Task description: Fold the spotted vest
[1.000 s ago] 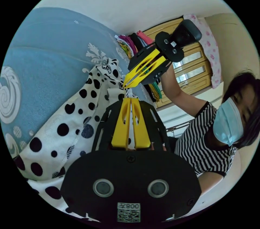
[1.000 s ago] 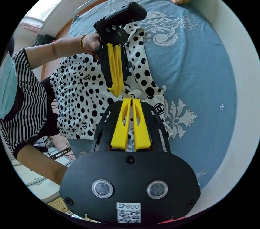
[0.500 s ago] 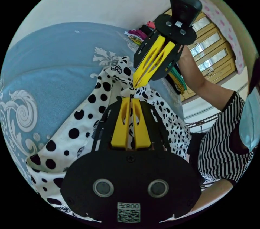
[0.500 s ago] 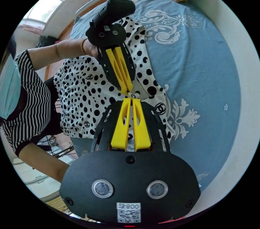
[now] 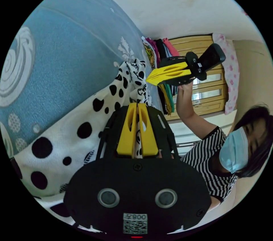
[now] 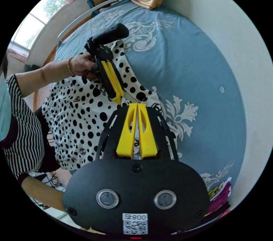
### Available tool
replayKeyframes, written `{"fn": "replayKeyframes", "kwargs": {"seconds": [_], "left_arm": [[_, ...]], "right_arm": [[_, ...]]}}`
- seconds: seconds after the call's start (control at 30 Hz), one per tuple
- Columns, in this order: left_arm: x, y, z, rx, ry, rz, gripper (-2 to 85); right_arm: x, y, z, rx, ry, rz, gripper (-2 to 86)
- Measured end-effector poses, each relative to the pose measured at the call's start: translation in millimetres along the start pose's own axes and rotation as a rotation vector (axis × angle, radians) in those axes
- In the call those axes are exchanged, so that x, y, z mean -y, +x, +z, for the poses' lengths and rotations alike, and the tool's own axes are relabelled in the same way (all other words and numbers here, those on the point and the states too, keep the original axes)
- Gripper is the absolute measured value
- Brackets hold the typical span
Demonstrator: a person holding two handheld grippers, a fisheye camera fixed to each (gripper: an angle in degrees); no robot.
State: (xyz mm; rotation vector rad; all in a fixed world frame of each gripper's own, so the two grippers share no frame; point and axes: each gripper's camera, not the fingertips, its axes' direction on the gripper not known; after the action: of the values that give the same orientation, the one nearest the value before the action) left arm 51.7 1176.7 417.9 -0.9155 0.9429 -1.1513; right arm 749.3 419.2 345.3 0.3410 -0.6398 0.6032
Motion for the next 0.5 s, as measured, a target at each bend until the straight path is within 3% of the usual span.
{"fn": "replayKeyframes", "kwargs": {"seconds": [0.1,0.23,0.5], "left_arm": [[-1.4,9.6,3.7,0.015,-0.048,0.012,0.9],[-6.6,18.6,5.7,0.004,-0.063,0.012,1.2],[-25.7,44.9,-1.8,-0.002,0.006,0.016,5.9]], "right_arm": [[-6.9,3.6,11.3,-0.104,-0.015,0.069,-0.2],[-14.0,13.4,18.8,-0.075,0.005,0.135,-0.1],[-70.2,17.5,-10.4,-0.042,0.246,0.298,0.0]]}}
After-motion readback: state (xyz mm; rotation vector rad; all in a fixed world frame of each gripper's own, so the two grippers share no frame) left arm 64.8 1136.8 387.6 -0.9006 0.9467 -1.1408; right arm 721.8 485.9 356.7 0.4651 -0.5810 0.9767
